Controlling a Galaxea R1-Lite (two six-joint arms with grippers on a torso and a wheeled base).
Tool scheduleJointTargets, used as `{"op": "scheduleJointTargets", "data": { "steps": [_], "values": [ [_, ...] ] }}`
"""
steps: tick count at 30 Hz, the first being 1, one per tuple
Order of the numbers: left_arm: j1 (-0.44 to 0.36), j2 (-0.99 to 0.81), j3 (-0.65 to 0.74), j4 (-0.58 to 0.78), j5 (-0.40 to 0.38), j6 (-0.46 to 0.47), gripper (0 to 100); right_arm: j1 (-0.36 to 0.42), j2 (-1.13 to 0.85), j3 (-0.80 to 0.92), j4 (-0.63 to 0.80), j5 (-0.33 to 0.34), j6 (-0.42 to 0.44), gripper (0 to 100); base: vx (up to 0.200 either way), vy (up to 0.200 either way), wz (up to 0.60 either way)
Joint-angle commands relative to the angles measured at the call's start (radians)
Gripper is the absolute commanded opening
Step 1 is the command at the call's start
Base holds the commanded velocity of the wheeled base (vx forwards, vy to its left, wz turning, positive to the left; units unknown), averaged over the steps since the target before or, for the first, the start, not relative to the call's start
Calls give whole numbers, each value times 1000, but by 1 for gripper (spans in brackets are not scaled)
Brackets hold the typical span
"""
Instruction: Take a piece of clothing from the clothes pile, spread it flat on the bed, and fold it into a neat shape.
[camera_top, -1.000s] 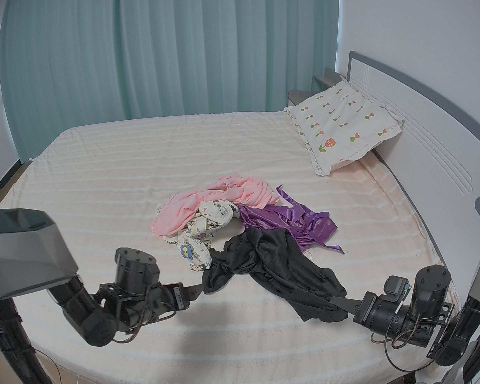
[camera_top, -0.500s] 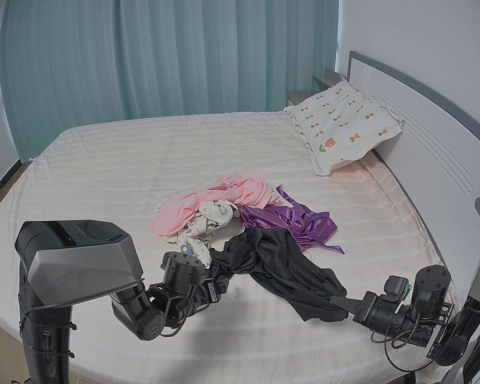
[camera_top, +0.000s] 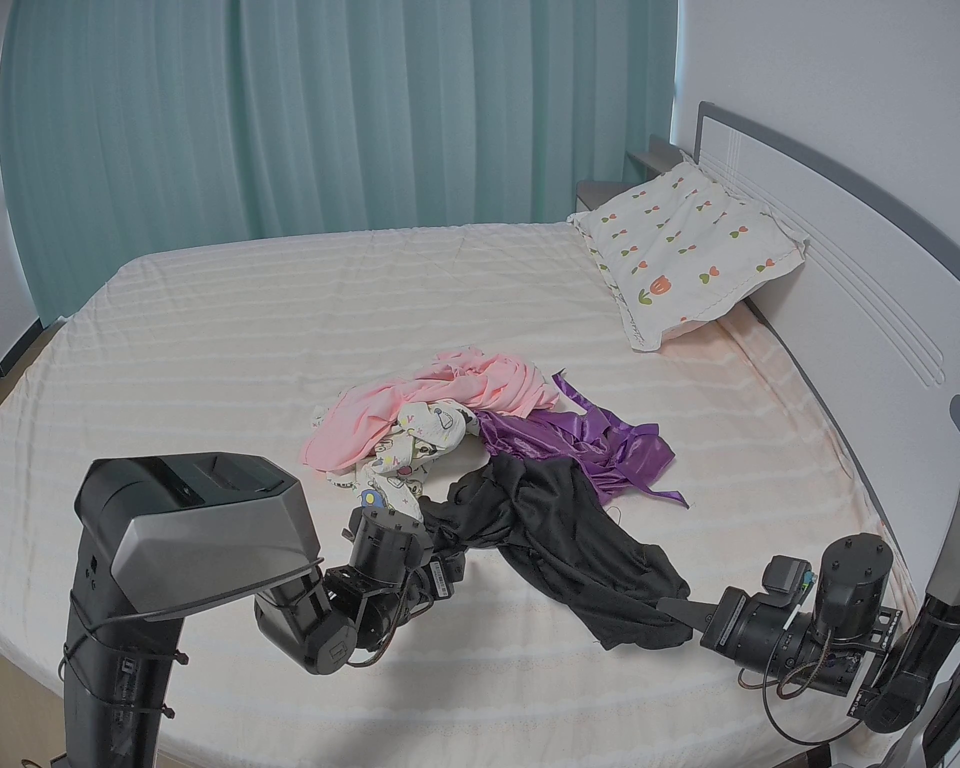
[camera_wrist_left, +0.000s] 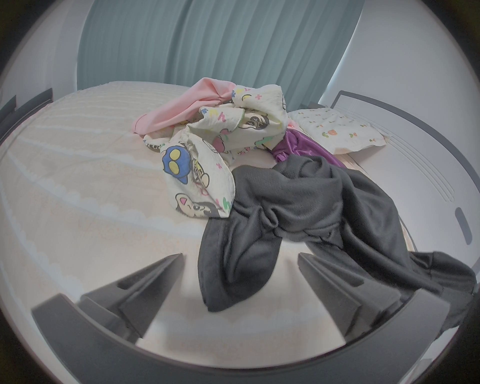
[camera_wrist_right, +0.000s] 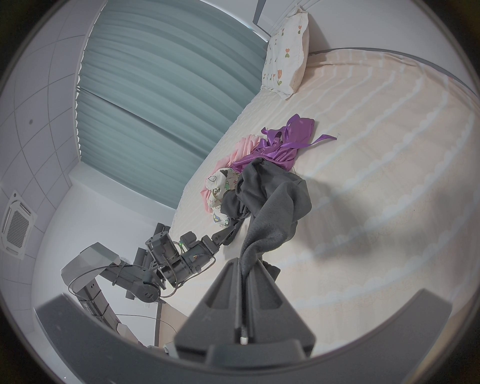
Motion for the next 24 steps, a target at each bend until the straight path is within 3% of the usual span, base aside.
{"op": "scheduleJointTargets", "data": {
  "steps": [1,11,15,18,24],
  "values": [
    [6,54,-61,1,22,-1,0,0,13,18,-2,0,0,0,0,0,0],
    [6,54,-63,0,25,-10,0,0,12,18,-3,3,1,0,0,0,0],
    [-4,-113,46,0,44,-138,0,0,4,18,-26,5,-6,0,0,0,0],
    [-17,-209,117,-10,44,-159,0,0,0,4,-80,6,-23,0,0,0,0],
    [-26,-584,194,-11,48,-216,0,-36,-177,-222,-78,2,-160,0,0,0,0]
  ]
}}
